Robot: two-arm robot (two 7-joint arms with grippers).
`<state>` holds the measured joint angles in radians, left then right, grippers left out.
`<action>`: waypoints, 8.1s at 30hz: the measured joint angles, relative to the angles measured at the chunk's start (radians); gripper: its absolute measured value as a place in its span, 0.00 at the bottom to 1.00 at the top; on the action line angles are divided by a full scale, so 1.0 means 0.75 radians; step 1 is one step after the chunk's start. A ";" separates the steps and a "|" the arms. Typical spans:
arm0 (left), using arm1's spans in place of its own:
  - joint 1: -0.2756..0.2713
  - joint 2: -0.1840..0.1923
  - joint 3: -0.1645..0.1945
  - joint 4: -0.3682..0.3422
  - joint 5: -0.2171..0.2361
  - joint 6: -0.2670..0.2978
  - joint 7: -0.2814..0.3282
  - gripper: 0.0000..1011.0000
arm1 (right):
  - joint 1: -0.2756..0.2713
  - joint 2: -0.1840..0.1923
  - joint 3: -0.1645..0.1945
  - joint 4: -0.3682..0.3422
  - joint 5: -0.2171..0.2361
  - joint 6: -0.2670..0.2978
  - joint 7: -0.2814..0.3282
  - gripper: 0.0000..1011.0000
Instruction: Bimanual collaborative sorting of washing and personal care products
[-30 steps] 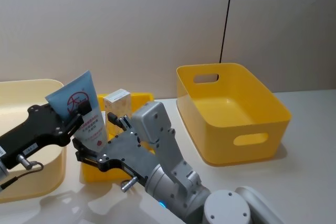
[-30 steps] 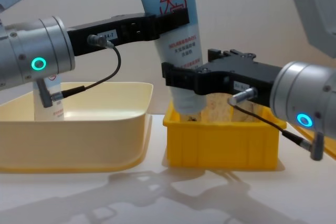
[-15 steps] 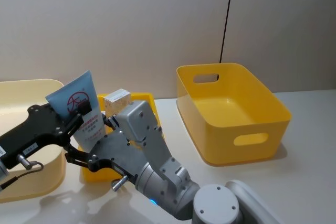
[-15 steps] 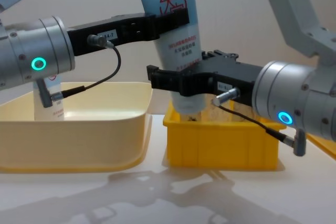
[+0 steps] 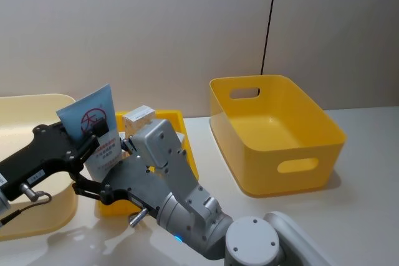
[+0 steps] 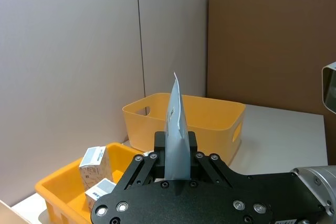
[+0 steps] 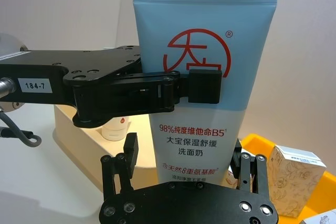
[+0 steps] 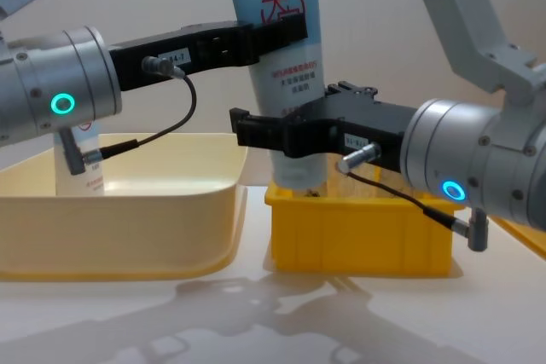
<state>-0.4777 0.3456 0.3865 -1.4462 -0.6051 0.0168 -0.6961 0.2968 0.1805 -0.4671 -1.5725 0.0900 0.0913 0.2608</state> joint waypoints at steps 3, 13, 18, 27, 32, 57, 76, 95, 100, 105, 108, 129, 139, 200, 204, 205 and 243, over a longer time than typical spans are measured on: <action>0.000 0.000 0.000 0.000 0.000 0.000 0.000 0.22 | 0.002 -0.001 -0.001 0.002 -0.001 0.000 0.002 0.99; 0.000 0.000 0.000 0.000 0.000 0.000 0.000 0.22 | 0.006 -0.002 -0.002 0.006 -0.003 0.000 0.006 0.85; 0.000 0.000 0.000 0.000 0.000 0.000 0.000 0.22 | 0.006 -0.003 -0.003 0.007 -0.004 0.000 0.007 0.76; 0.000 0.000 0.000 0.000 0.000 0.000 0.000 0.22 | 0.007 -0.004 -0.004 0.008 -0.004 0.000 0.009 0.69; 0.000 0.000 0.000 0.000 0.000 0.000 0.000 0.22 | 0.008 -0.004 -0.004 0.009 -0.004 0.000 0.009 0.66; 0.000 0.000 0.000 0.000 0.000 0.000 0.000 0.94 | 0.003 -0.003 0.004 0.003 -0.005 0.003 0.009 0.51; 0.000 0.000 0.000 0.000 0.000 0.000 0.000 0.99 | -0.120 0.040 0.148 -0.129 -0.016 0.060 -0.115 0.45; 0.000 0.000 0.000 0.000 0.000 0.000 0.000 0.99 | -0.159 0.059 0.370 -0.157 -0.056 -0.016 -0.296 0.45; 0.000 0.000 0.000 0.000 0.000 0.000 0.000 0.99 | -0.107 0.056 0.426 -0.092 -0.070 -0.090 -0.344 0.45; 0.000 0.000 0.000 0.000 0.000 0.000 0.000 0.99 | -0.047 0.050 0.463 -0.018 -0.083 -0.154 -0.378 0.45; 0.000 0.000 0.000 0.000 0.000 0.000 0.000 0.99 | 0.000 0.043 0.489 0.041 -0.095 -0.189 -0.404 0.45; 0.000 0.000 0.000 0.000 0.000 0.000 0.000 0.99 | 0.103 0.020 0.544 0.160 -0.177 -0.066 -0.490 0.45; 0.000 0.000 0.000 0.000 0.000 0.000 0.000 0.99 | 0.102 0.015 0.541 0.155 -0.233 0.051 -0.519 0.45; 0.000 0.000 0.000 0.000 0.000 0.000 0.000 0.99 | 0.084 -0.051 0.563 0.209 -0.306 0.180 -0.594 0.99; 0.000 0.000 0.000 0.000 0.000 0.000 0.000 0.99 | 0.082 -0.053 0.566 0.200 -0.309 0.156 -0.600 0.99; 0.000 0.000 0.000 0.000 0.000 0.000 0.000 0.99 | 0.082 -0.053 0.566 0.200 -0.309 0.156 -0.600 0.99; 0.004 0.001 0.001 -0.003 0.007 0.000 0.014 0.99 | 0.040 -0.066 0.587 0.037 -0.276 -0.085 -0.539 0.99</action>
<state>-0.4745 0.3462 0.3873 -1.4487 -0.5998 0.0168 -0.6854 0.3268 0.1312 -0.0267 -1.5446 -0.1171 0.0279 -0.1437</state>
